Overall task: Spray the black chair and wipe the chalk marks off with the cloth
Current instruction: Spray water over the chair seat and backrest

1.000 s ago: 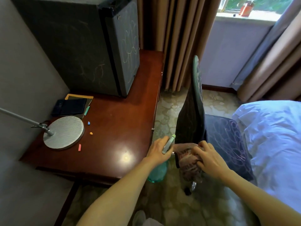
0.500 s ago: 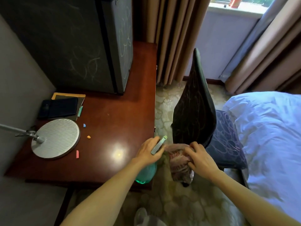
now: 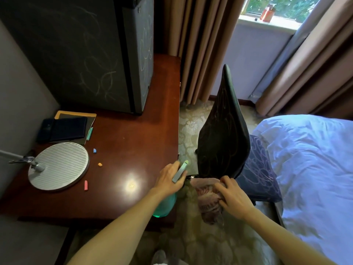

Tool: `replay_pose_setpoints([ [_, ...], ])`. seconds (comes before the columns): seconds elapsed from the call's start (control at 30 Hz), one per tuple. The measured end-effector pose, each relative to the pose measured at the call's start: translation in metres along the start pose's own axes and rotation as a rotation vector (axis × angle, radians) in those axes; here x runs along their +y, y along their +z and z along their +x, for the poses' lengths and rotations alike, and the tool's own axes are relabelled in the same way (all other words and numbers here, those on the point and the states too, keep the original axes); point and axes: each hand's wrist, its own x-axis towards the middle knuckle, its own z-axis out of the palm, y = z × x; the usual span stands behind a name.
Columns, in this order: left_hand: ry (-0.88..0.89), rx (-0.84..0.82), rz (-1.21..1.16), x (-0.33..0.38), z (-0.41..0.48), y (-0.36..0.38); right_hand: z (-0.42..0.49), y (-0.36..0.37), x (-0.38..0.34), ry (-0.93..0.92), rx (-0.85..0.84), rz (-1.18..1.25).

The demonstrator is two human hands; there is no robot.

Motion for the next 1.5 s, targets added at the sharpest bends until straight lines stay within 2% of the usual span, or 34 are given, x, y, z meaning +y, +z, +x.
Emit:
replay_pose_setpoints([
  [0.23,-0.054,-0.005,-0.027,-0.006,-0.016,0.002,0.002,-0.001,-0.005,-0.010,-0.017,-0.032],
  [0.47,-0.133,-0.054,0.066,-0.006,-0.042,0.025,0.000,0.000,-0.003,-0.053,-0.061,-0.034],
  [0.67,-0.084,-0.037,0.048,0.006,-0.064,0.045,-0.011,0.000,0.020,-0.092,-0.030,-0.007],
  [0.97,-0.009,0.107,-0.027,0.051,-0.087,0.093,-0.050,0.000,0.078,-0.143,-0.044,0.009],
  [1.5,0.012,0.186,0.004,0.162,-0.096,0.217,-0.155,0.013,0.229,-0.061,0.010,0.036],
])
